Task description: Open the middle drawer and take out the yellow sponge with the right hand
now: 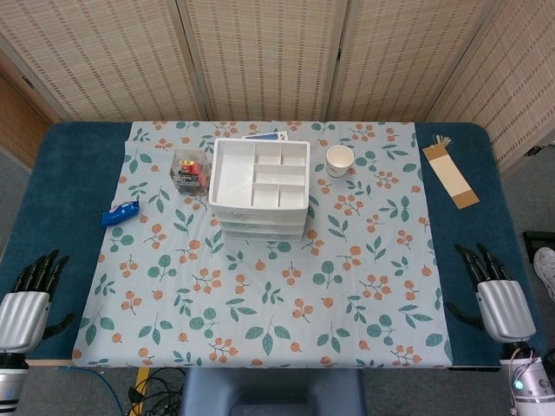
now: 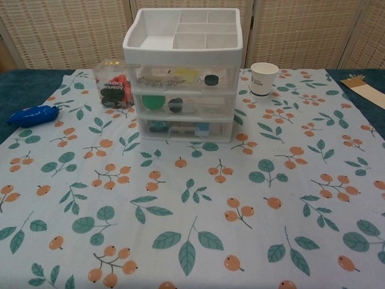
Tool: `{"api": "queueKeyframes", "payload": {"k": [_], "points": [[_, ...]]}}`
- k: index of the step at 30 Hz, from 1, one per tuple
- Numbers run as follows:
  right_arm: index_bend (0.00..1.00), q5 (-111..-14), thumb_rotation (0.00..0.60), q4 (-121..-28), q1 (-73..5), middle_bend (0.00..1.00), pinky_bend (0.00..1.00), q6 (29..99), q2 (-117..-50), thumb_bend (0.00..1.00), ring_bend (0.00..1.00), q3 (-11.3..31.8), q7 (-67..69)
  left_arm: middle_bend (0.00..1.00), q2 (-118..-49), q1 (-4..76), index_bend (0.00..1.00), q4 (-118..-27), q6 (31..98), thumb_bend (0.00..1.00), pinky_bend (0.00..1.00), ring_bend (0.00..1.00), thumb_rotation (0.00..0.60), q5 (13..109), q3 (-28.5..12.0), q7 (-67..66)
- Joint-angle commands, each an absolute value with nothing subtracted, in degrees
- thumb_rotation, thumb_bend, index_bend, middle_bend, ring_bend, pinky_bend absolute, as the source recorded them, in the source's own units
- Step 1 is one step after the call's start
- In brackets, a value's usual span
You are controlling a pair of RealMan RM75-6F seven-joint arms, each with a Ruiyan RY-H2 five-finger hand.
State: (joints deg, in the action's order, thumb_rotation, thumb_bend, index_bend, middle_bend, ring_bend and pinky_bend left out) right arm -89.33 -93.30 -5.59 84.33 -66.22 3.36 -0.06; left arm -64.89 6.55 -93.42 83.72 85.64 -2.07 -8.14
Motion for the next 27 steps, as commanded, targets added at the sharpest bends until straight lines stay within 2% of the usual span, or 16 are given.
{"api": "queueKeyframes", "payload": {"k": [1,4,8,13,18,23,27], "points": [[0.01,-89.47,0.600,-95.78,-7.80,0.17,0.21,81.34,-65.68,0.19,0.11,3.88,1.31,0.00,-64.75,6.57,0.02,-93.53,83.67,0.18,0.11,0.04,0.600,85.60,-2.07,-8.03],[0.01,-88.15,0.600,-98.52,-10.16,0.23,0.30,77.87,-65.14,0.19,0.17,4.91,0.54,0.00,-64.46,6.63,0.02,-93.71,83.82,0.18,0.11,0.04,0.600,85.61,-2.26,-7.75],[0.01,-85.60,0.600,-102.91,-13.61,0.34,0.49,72.29,-64.70,0.20,0.32,6.19,1.62,0.00,-64.02,6.77,0.02,-93.09,83.95,0.18,0.11,0.04,0.600,85.28,-2.75,-7.18],[0.01,-82.10,0.600,-105.84,-18.21,0.44,0.63,65.07,-65.84,0.24,0.45,7.79,5.72,0.00,-63.65,7.11,0.02,-92.29,83.44,0.18,0.11,0.04,0.600,84.84,-3.10,-6.24],[0.01,-77.99,0.600,-106.07,-22.57,0.57,0.83,59.08,-69.12,0.28,0.65,9.84,10.48,0.00,-63.22,7.32,0.02,-91.65,83.18,0.18,0.11,0.04,0.600,84.93,-3.14,-5.25],[0.01,-74.95,0.600,-105.40,-26.74,0.65,0.93,53.06,-71.61,0.30,0.80,11.93,16.97,0.00,-63.06,7.47,0.02,-91.40,83.10,0.18,0.11,0.04,0.600,84.89,-3.25,-4.83],[0.01,-72.68,0.600,-104.37,-29.41,0.71,0.95,49.50,-73.47,0.33,0.86,13.67,21.32,0.00,-63.06,7.54,0.02,-91.38,83.08,0.18,0.11,0.04,0.600,84.96,-3.24,-4.67]]}}
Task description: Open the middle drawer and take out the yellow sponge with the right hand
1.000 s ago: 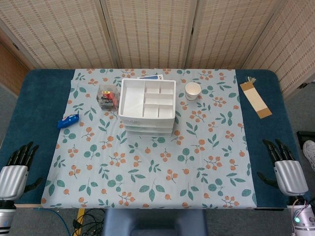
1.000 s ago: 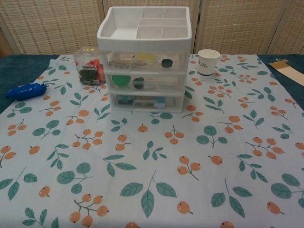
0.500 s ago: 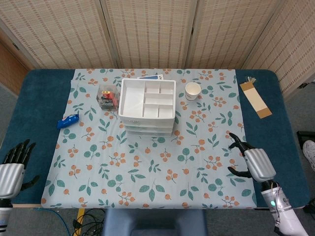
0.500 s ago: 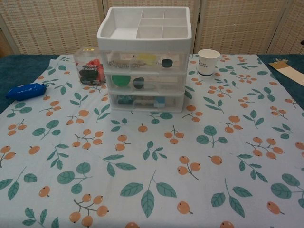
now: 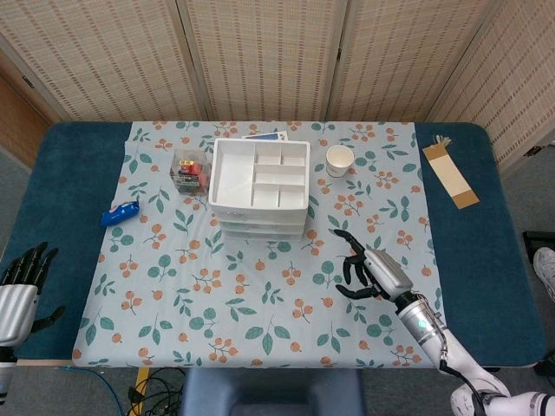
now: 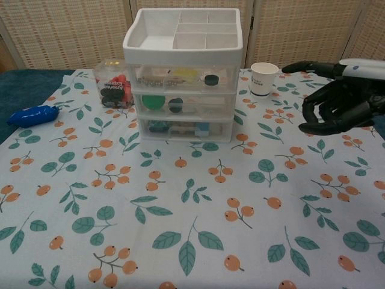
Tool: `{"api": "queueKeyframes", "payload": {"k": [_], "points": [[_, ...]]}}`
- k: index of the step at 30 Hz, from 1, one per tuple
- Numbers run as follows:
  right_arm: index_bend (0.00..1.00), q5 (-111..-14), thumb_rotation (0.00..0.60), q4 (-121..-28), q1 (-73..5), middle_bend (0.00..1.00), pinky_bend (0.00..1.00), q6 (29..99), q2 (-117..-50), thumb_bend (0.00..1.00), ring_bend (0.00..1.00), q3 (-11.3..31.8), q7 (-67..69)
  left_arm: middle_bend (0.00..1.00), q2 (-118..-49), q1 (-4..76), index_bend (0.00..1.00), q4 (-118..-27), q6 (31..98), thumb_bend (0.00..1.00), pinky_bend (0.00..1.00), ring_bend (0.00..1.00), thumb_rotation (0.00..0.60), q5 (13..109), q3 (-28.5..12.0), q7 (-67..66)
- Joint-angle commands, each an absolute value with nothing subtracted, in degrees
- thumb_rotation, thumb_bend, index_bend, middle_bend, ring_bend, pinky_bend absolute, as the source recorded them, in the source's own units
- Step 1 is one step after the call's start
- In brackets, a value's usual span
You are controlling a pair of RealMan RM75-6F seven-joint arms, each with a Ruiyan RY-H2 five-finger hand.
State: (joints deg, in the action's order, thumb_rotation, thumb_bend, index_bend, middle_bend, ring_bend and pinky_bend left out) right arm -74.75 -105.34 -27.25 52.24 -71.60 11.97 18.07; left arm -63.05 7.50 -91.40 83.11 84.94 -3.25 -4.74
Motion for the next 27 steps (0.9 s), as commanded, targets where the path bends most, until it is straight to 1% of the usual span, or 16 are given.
{"api": "queueKeyframes", "payload": {"k": [1,6,10,19,27], "points": [[0.01,-71.05,0.600,-103.21,-31.40,0.72,0.95,47.18,-75.71,0.34,0.86,14.98,23.78,0.00,-63.05,7.52,0.02,-91.42,83.09,0.18,0.11,0.04,0.600,84.92,-3.24,-4.61],[0.01,-68.77,0.600,-99.48,-35.25,0.73,0.96,42.90,-80.04,0.38,0.89,17.01,28.65,0.00,-62.79,7.39,0.02,-91.56,83.23,0.18,0.11,0.04,0.600,84.70,-3.25,-4.56],[0.00,-68.32,0.600,-96.76,-37.70,0.75,0.96,40.13,-83.13,0.42,0.90,18.02,32.17,0.00,-62.55,7.30,0.02,-91.73,83.36,0.18,0.11,0.04,0.600,84.65,-3.23,-4.66],[0.00,-67.94,0.600,-89.87,-42.07,0.75,0.96,37.65,-89.51,0.44,0.90,19.65,35.70,0.00,-62.22,7.40,0.02,-91.56,83.09,0.18,0.11,0.04,0.600,84.36,-3.29,-4.41],[0.00,-66.79,0.600,-85.38,-45.96,0.75,0.96,34.95,-93.19,0.45,0.90,21.09,36.75,0.00,-62.15,7.69,0.02,-91.11,82.62,0.18,0.11,0.04,0.600,84.34,-3.32,-3.53]]}}
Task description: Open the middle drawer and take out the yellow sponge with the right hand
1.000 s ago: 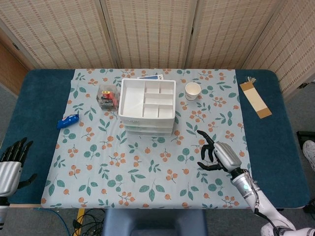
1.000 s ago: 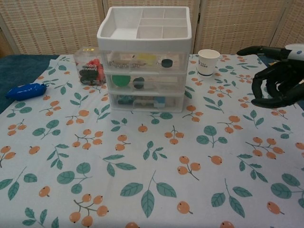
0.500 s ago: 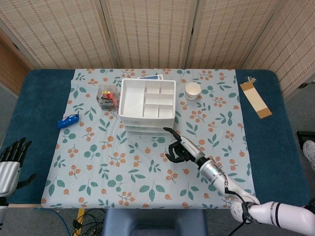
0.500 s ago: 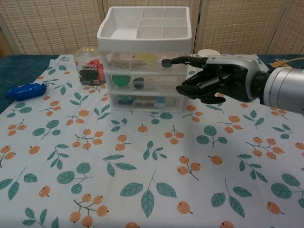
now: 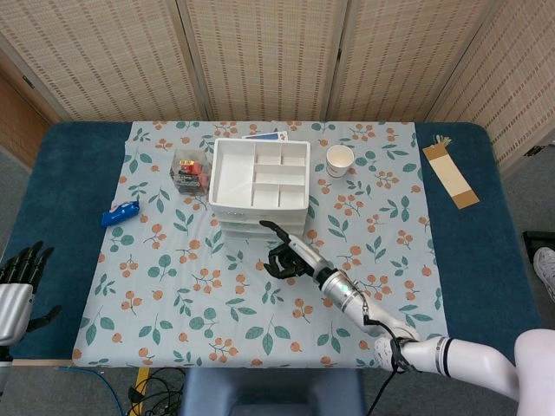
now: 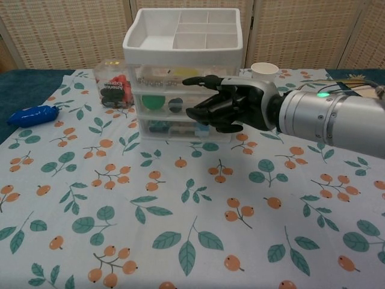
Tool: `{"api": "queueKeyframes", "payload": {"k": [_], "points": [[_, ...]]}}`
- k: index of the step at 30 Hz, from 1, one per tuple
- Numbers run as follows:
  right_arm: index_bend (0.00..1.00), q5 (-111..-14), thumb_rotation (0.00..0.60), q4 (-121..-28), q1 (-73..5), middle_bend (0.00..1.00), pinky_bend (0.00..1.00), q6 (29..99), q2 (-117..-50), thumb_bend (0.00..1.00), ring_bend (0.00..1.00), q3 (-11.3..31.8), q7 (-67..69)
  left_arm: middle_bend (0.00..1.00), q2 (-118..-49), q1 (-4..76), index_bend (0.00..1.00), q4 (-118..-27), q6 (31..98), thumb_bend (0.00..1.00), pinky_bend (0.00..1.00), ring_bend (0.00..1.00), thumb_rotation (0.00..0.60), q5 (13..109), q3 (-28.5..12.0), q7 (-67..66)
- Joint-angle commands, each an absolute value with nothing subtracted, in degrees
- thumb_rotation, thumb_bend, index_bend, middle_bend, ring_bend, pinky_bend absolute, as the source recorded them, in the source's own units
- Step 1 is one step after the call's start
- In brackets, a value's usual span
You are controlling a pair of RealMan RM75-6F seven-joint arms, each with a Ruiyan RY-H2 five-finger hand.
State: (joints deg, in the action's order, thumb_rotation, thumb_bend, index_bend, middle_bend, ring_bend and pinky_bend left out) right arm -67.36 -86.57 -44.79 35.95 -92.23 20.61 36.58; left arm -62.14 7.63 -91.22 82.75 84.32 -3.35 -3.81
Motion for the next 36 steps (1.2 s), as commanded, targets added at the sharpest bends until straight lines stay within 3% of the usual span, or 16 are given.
{"api": "queueKeyframes", "payload": {"k": [1,36], "points": [[0.00,-66.43,0.600,-84.91,-46.43,0.75,0.96,34.49,-93.52,0.45,0.90,21.25,36.78,0.00,-62.18,7.72,0.02,-91.02,82.54,0.18,0.11,0.04,0.600,84.33,-3.31,-3.42],[0.00,-66.61,0.600,-76.34,-51.24,0.75,0.96,31.00,-98.29,0.45,0.90,23.16,39.66,0.00,-62.25,8.67,0.02,-91.16,80.58,0.18,0.11,0.04,0.600,83.37,-3.14,-3.89]]}}
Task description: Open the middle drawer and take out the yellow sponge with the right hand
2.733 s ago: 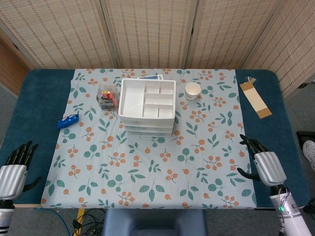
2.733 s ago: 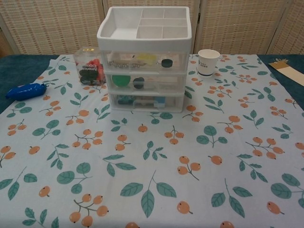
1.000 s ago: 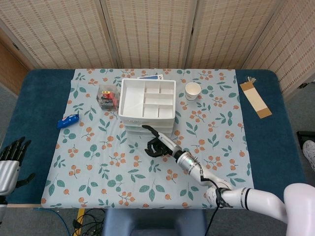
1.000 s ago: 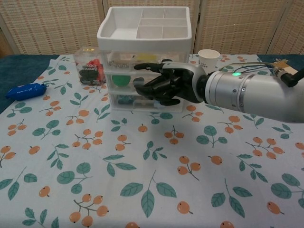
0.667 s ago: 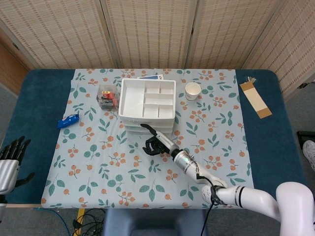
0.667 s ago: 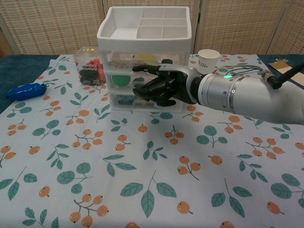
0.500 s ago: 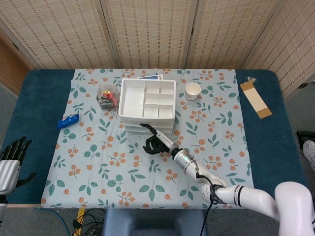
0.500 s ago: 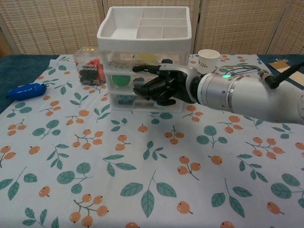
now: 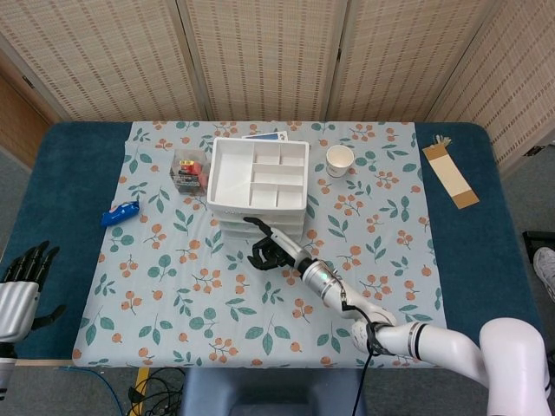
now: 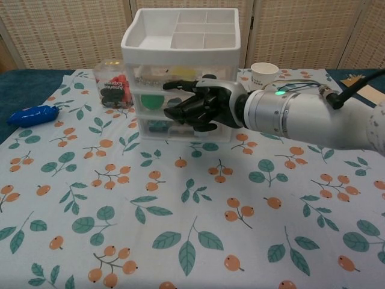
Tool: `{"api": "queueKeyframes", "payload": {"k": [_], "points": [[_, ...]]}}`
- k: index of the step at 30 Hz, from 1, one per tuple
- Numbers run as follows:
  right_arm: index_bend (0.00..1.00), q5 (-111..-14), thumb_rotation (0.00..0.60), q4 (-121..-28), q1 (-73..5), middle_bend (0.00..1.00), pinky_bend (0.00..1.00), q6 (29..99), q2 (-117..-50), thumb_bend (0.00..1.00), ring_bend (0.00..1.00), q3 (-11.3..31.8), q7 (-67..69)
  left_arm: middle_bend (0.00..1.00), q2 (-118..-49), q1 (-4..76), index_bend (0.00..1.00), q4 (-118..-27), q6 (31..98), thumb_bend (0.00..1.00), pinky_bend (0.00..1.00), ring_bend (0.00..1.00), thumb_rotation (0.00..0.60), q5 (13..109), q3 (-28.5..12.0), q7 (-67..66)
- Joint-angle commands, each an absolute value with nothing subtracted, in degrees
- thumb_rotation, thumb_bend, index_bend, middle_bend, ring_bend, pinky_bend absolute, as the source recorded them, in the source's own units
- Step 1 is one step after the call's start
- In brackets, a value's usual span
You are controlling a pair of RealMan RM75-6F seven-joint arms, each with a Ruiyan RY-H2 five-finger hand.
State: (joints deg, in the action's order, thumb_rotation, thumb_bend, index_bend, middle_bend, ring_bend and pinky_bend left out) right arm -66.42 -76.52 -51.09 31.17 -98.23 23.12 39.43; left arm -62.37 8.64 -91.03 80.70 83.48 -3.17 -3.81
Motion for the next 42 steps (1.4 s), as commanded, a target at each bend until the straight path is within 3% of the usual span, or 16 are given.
{"api": "queueKeyframes", "payload": {"k": [1,11,21,25,29,42], "points": [[0.00,-66.72,0.600,-76.23,-51.32,0.75,0.96,30.89,-98.32,0.45,0.90,23.16,39.81,0.00,-62.21,8.66,0.02,-91.23,80.56,0.18,0.11,0.04,0.600,83.31,-3.14,-3.93],[0.07,-68.74,0.600,-77.22,-50.84,0.75,0.96,31.17,-97.54,0.46,0.90,21.95,40.73,0.00,-62.12,8.70,0.02,-91.46,80.25,0.18,0.11,0.04,0.600,83.21,-2.92,-3.99],[0.08,-70.63,0.600,-80.09,-49.41,0.75,0.96,32.48,-96.16,0.46,0.90,19.95,41.17,0.00,-62.27,8.95,0.02,-91.60,79.94,0.18,0.11,0.04,0.600,83.35,-2.81,-4.20],[0.08,-71.33,0.600,-81.17,-48.76,0.75,0.96,33.28,-95.52,0.46,0.90,19.14,41.10,0.00,-62.32,9.03,0.02,-91.65,79.81,0.18,0.11,0.04,0.600,83.43,-2.71,-4.29],[0.00,-71.92,0.600,-82.60,-48.01,0.75,0.96,34.00,-94.40,0.46,0.90,18.32,40.95,0.00,-62.34,9.11,0.02,-91.73,79.69,0.18,0.11,0.04,0.600,83.50,-2.64,-4.38],[0.00,-74.57,0.600,-91.51,-44.77,0.74,0.96,36.94,-87.44,0.47,0.90,14.11,36.61,0.00,-62.74,9.50,0.02,-91.66,79.35,0.18,0.11,0.04,0.600,83.67,-2.62,-4.32]]}}
